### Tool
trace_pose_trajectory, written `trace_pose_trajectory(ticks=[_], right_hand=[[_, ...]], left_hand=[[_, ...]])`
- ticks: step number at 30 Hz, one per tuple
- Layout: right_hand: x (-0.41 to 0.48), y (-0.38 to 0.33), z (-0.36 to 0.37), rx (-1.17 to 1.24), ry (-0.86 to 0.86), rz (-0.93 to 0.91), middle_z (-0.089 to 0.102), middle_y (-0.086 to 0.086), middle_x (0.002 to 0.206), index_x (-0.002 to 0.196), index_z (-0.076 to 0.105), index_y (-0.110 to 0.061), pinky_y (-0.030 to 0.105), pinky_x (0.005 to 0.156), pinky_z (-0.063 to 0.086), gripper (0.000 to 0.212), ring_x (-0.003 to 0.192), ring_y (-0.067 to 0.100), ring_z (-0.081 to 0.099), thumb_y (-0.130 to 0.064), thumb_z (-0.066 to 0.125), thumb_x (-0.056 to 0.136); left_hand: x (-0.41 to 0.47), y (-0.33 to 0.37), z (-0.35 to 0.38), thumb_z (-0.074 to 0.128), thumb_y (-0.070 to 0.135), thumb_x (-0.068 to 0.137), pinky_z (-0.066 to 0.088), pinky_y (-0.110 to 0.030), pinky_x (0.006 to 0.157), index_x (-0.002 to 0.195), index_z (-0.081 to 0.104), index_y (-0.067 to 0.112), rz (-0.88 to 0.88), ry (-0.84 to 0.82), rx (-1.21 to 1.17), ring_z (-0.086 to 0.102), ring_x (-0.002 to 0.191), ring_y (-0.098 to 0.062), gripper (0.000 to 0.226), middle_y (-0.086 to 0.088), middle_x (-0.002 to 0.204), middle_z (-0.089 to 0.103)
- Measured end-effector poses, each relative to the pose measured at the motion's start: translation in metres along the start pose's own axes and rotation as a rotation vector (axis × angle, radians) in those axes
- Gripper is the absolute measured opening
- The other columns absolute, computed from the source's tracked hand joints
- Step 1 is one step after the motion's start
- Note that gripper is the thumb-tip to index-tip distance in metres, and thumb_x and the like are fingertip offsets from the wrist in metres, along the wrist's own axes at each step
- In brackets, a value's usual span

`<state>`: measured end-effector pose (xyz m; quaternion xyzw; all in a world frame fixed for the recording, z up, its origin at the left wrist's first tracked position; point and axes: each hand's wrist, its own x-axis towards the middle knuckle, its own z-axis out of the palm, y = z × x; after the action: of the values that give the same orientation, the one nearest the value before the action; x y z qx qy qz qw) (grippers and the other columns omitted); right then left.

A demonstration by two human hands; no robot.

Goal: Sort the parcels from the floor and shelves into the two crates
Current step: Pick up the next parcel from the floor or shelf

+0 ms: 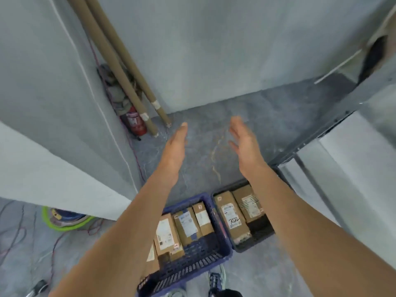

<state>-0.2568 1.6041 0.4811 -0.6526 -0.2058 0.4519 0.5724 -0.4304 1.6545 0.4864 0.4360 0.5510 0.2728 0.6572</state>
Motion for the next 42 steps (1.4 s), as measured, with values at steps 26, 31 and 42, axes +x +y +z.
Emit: trace_pose_trajectory(ticks=[26, 31, 42], right_hand=[[-0.478, -0.202, -0.256, 0.16, 1.056, -0.536, 0.055, -0.001, 0.153, 0.152, 0.054, -0.021, 0.046, 0.115, 0.045, 0.057, 0.136, 0.014, 0.055, -0.055, 0.046, 0.107], [-0.588, -0.155, -0.302, 0.228, 1.293, -0.497, 0.059, 0.0, 0.141, 0.149, 0.057, -0.021, 0.048, 0.116, 0.045, 0.055, 0.131, 0.017, 0.057, -0.054, 0.051, 0.105], [-0.833, -0.038, -0.36, 0.338, 1.696, -0.48, 0.057, -0.007, 0.148, 0.145, 0.057, -0.028, 0.046, 0.118, 0.04, 0.049, 0.137, 0.015, 0.053, -0.054, 0.052, 0.104]], left_hand=[[-0.411, 0.134, 0.291, 0.048, 0.058, 0.099, 0.045, -0.039, 0.092, 0.125, 0.065, 0.031, 0.461, -1.219, 0.319, 0.063, 0.117, -0.008, 0.041, 0.014, 0.127, 0.067], [-0.518, 0.066, 0.33, 0.047, 0.059, 0.1, 0.048, -0.04, 0.096, 0.128, 0.064, 0.03, 0.432, -1.436, 0.403, 0.062, 0.118, -0.01, 0.045, 0.011, 0.127, 0.067], [-0.767, -0.095, 0.357, 0.053, 0.06, 0.094, 0.047, -0.038, 0.091, 0.11, 0.067, 0.035, 0.332, -1.917, 0.575, 0.063, 0.113, -0.009, 0.033, 0.013, 0.12, 0.068]])
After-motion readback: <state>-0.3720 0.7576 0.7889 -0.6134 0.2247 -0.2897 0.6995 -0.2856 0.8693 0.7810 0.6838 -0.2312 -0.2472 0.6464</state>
